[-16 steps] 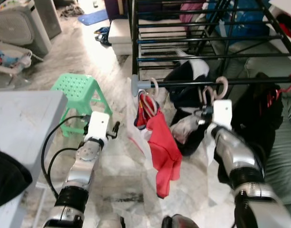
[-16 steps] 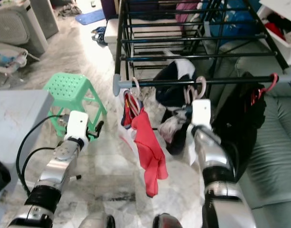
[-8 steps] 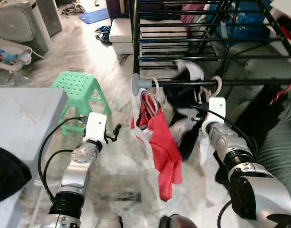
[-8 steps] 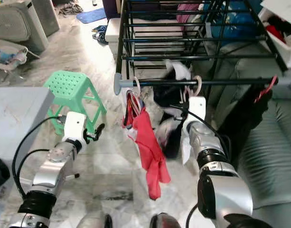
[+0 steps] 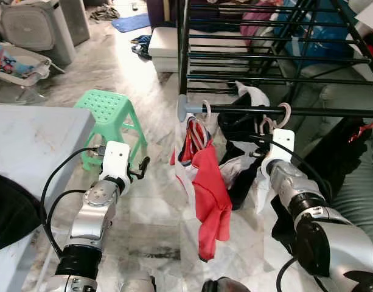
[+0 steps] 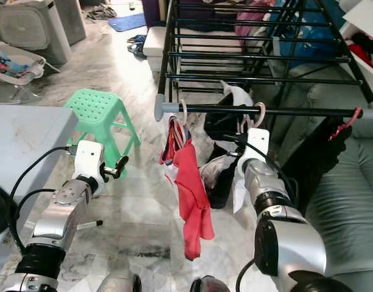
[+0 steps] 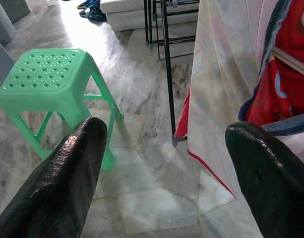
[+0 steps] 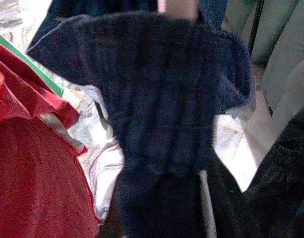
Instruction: Hang hanger
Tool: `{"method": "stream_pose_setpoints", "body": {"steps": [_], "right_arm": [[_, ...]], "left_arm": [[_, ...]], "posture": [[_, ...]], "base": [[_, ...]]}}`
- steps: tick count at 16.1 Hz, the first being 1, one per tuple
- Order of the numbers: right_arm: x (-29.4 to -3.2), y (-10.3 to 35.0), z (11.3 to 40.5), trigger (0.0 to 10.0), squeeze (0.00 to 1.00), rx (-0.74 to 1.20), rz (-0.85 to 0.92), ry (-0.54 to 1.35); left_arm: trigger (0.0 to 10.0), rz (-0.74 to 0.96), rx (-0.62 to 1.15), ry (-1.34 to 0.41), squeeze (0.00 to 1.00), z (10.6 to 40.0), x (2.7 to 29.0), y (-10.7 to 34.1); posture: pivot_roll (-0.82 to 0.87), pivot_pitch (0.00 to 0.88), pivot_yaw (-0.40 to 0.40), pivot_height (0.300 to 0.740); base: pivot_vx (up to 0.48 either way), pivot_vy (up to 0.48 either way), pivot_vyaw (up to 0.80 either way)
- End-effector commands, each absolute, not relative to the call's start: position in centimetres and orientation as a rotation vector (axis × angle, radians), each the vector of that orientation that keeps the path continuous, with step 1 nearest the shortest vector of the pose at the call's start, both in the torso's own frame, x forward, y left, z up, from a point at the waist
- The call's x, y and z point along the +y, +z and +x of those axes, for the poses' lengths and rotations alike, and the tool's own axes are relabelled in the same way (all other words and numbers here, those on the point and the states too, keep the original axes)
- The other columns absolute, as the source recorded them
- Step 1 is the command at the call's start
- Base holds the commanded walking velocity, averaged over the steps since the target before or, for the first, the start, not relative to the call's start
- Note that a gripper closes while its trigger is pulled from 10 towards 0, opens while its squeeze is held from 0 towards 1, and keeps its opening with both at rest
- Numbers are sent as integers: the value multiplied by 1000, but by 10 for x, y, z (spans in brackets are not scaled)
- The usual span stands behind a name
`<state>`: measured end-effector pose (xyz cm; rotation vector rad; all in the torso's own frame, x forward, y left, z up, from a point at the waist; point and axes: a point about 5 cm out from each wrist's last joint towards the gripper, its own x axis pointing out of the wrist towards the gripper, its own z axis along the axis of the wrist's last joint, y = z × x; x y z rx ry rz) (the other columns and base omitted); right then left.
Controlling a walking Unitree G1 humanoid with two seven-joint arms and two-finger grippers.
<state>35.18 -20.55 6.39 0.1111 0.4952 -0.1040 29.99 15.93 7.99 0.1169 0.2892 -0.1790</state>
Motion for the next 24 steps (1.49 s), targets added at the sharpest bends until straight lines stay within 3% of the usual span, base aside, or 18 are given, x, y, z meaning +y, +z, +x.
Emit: {"method": "stream_pose_setpoints", "body": {"steps": [1,11,18,24], "right_arm": [[-207,52,343,10000,1000,522,91,-118],[-207,63,316,10000,1000,269,-133,-183],[-223,63,234,10000,1000,249,-112,-315],[-223,91,216,10000,1000,123,-140,-341]], "left_arm": [[10000,116,277,-176,0,299,160,81],[10000,122,230,-240,0,292,143,84],[10000,114,176,-243,0,280,142,92],[10000,100,115,-304,0,275,123,112]], "posture": [[108,10,0,740],[7,0,54,740],[-39,8,75,740],[-51,25,85,740]], "base": [[0,0,0],[0,0,0],[0,0,0],[0,0,0]]}}
